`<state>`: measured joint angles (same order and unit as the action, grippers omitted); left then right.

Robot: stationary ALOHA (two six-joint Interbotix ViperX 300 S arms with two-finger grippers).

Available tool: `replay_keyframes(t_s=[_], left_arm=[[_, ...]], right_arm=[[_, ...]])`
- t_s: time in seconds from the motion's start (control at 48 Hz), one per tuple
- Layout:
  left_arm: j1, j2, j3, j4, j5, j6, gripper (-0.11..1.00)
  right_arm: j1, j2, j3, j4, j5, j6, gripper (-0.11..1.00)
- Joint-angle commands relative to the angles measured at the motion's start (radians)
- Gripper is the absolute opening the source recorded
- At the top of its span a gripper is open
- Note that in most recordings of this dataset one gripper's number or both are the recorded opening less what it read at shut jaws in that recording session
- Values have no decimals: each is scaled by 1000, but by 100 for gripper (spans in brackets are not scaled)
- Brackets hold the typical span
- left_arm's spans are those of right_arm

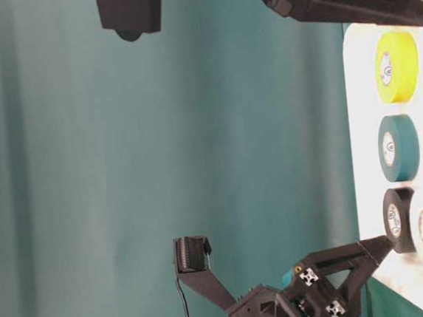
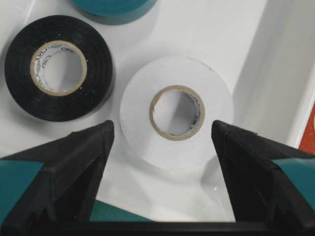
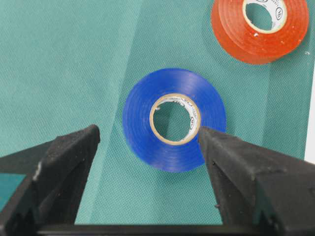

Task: Put the tape alternately from left to right into the white case.
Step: 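Open the left gripper and pull it back out of the tray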

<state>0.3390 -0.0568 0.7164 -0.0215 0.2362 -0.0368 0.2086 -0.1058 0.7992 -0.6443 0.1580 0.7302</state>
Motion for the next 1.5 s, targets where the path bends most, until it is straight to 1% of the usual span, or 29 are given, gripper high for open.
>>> replay_keyframes(t_s=[0.0,0.187,0.52,0.77,1.187,1.332,1.478], left_arm=[[-3,-26,-9,0,-3,0,90],[-8,-43,-3,-2,-2,-2,90],[-74,-121,21,-2,18,-2,90],[-141,-170,43,-3,44,-2,90],[-304,-167,49,-3,29,-3,90],[-344,-164,49,-3,29,-5,90],[-357,-158,49,-3,29,-5,90]], right_arm=[[3,-11,-14,0,-8,2,88],[3,-9,-14,0,-26,2,88],[3,20,-21,0,-57,0,88],[3,23,-25,-2,-60,0,88],[3,25,-28,0,-61,0,88],[3,23,-28,0,-60,0,88],[3,23,-29,0,-61,0,88]])
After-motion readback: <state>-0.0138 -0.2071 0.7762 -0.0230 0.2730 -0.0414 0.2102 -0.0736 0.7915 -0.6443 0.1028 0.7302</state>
